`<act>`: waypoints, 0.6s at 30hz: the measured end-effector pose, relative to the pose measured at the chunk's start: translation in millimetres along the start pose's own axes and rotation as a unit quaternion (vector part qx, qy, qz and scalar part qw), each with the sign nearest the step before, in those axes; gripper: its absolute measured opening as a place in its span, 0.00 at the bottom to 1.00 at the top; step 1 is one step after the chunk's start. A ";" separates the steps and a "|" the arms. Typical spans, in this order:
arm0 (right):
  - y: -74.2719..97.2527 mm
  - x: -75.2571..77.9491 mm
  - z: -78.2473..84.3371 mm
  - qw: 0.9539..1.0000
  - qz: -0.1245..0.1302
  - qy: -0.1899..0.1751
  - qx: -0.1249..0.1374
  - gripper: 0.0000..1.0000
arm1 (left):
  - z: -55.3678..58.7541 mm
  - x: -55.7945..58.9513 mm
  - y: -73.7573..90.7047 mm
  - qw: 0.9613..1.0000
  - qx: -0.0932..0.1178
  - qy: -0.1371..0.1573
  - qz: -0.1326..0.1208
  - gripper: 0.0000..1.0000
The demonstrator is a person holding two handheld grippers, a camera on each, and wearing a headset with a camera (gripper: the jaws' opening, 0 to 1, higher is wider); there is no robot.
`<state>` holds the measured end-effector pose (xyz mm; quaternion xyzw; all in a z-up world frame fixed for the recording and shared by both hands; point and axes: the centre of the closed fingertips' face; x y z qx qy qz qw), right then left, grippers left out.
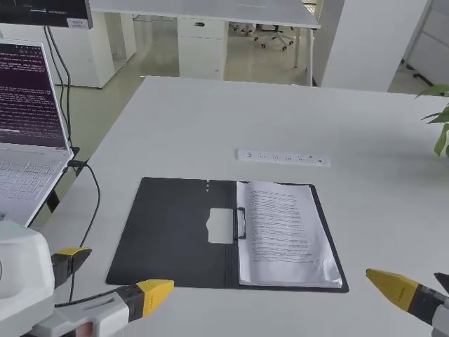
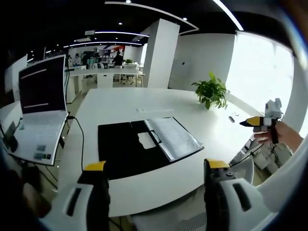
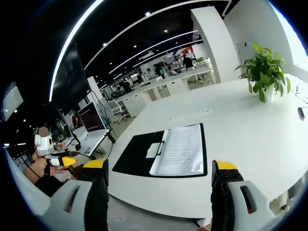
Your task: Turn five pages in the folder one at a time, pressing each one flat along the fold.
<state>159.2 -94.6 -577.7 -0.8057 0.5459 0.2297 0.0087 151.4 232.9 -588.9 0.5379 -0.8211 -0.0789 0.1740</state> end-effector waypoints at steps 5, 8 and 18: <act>0.1 0.1 0.7 1.000 -0.001 -0.003 0.002 0.88 | 2.4 1.6 1.5 1.000 -0.003 0.000 0.002 0.81; 0.1 -0.5 0.2 1.000 -0.001 -0.002 0.004 0.88 | 1.3 0.8 1.7 1.000 -0.001 -0.001 0.000 0.81; 2.3 3.0 4.2 1.000 0.004 -0.008 0.005 0.88 | 6.4 0.6 1.3 1.000 -0.008 0.000 0.001 0.81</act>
Point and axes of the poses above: the centre of the closed fingertips' face, and the gripper's own axes: y roughly backward along the fingers, x roughly to its right, z roughly out of its underside, and after that the axes turned 10 degrees about x, right-handed
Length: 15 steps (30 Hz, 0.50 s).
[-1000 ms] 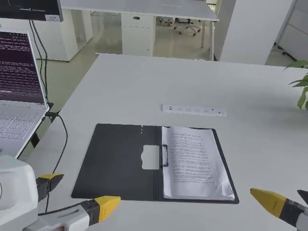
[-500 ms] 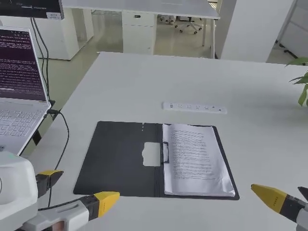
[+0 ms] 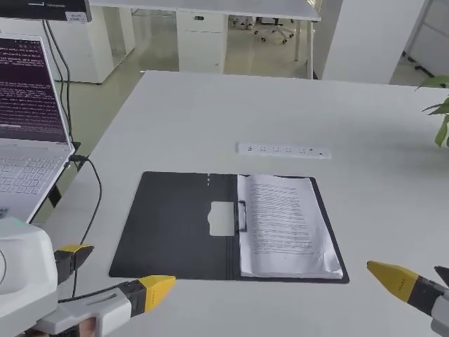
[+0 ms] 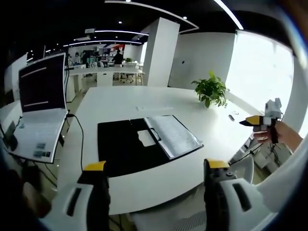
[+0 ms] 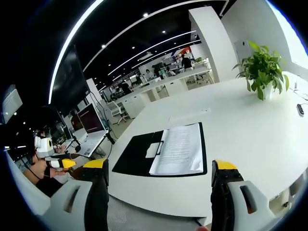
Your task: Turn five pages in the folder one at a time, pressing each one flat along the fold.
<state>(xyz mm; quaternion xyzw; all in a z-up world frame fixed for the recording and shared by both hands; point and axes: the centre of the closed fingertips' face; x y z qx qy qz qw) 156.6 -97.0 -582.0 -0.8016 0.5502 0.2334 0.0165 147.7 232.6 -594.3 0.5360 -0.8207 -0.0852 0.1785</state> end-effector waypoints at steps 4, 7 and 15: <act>1.0 0.2 3.6 1.000 0.001 -0.001 -0.004 0.88 | 0.3 2.0 -1.3 1.000 -0.001 0.000 0.003 0.81; 0.7 0.6 4.2 1.000 0.001 -0.001 -0.004 0.88 | 0.5 3.2 -2.5 1.000 -0.002 -0.001 0.004 0.81; -1.8 2.1 1.9 1.000 -0.001 0.000 -0.004 0.87 | 1.1 4.0 -2.9 1.000 -0.003 -0.002 0.005 0.80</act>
Point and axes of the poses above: the centre of the closed fingertips' face, and the gripper's own axes: y roughly backward along the fingers, x roughly to its right, z roughly out of its underside, and after that the axes turned 10 degrees about x, right-handed
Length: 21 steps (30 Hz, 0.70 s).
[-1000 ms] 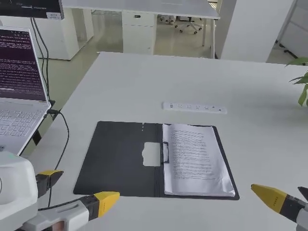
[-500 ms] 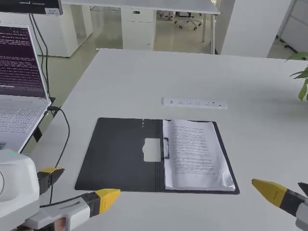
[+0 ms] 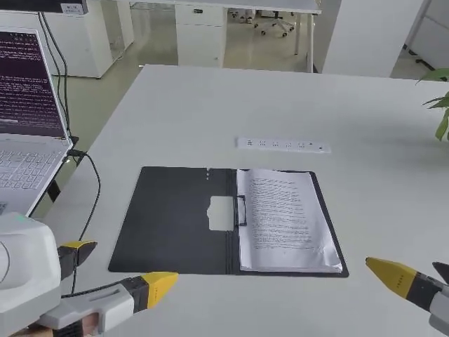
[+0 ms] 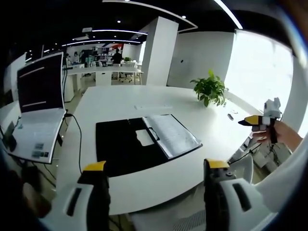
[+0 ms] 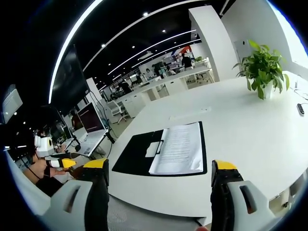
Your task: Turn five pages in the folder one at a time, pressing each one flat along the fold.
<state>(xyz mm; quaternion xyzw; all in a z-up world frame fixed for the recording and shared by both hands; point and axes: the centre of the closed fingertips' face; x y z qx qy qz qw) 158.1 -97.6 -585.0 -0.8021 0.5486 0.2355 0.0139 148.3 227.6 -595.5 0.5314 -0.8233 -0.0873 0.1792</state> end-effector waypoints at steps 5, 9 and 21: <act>-0.6 -0.6 0.1 1.000 -0.002 0.001 -0.001 0.87 | 0.2 -0.5 -0.2 1.000 -0.002 -0.003 0.000 0.80; -0.5 -0.9 0.6 1.000 -0.003 0.001 -0.002 0.87 | 0.7 1.0 -1.7 1.000 -0.003 -0.003 0.002 0.80; -1.3 2.4 3.9 1.000 -0.001 -0.001 -0.004 0.87 | 4.1 5.3 -9.3 1.000 -0.010 -0.009 0.010 0.79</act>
Point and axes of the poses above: the centre of the closed fingertips' face, and the gripper's own axes: y roughly backward along the fingers, x roughly to its right, z roughly out of its underside, and after that the axes turned 10 degrees about x, right-handed
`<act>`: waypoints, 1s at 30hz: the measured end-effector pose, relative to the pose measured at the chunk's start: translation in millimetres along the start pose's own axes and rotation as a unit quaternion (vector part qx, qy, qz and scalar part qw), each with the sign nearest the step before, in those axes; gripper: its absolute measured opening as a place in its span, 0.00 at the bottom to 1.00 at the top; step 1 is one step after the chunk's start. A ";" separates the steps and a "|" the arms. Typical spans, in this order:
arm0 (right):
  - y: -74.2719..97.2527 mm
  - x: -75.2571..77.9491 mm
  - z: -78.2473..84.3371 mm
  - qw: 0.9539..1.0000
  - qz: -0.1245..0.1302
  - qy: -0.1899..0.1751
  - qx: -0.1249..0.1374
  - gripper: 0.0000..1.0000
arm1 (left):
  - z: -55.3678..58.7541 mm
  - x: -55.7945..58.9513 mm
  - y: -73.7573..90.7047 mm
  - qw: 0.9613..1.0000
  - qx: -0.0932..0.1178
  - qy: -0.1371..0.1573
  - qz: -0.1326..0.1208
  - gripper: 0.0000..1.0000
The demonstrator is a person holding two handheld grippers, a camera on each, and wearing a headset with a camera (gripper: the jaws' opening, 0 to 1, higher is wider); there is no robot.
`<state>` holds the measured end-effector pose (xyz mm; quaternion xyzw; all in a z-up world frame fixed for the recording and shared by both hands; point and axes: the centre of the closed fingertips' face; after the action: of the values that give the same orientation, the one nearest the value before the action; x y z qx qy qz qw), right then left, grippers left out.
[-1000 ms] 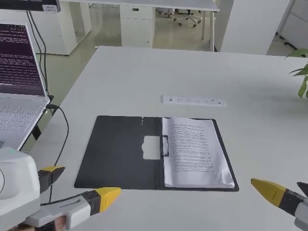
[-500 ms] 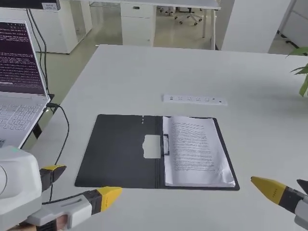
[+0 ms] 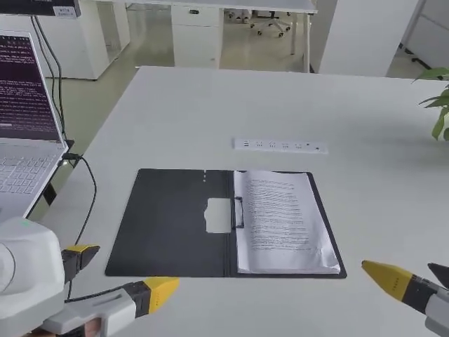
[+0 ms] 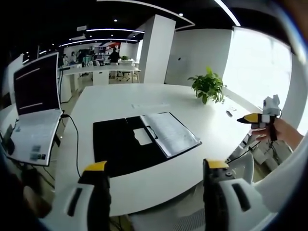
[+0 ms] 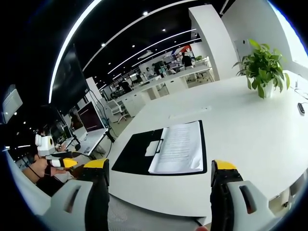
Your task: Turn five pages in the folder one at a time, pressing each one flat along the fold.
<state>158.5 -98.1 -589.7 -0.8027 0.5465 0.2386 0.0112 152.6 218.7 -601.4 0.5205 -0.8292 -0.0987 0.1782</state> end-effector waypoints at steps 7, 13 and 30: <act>-2.4 -0.4 4.0 1.000 -0.001 -0.006 0.000 0.86 | 2.9 2.6 -8.9 1.000 -0.003 -0.002 0.008 0.78; -6.2 0.5 9.5 1.000 -0.004 -0.011 -0.002 0.86 | 8.2 10.4 -25.5 1.000 -0.010 -0.010 0.025 0.78; -9.5 -0.5 21.8 1.000 -0.001 -0.028 0.003 0.83 | 21.2 45.7 -75.9 0.995 -0.028 -0.048 0.081 0.73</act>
<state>158.6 -87.7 -611.1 -0.7961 0.5461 0.2593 0.0284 189.0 143.9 -638.5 0.4414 -0.8731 -0.1320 0.1595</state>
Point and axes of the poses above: the centre of the closed fingertips' face, and the gripper's own axes: y roughly backward along the fingers, x roughly to its right, z roughly out of its underside, and after that the axes turned 10 degrees about x, right-handed
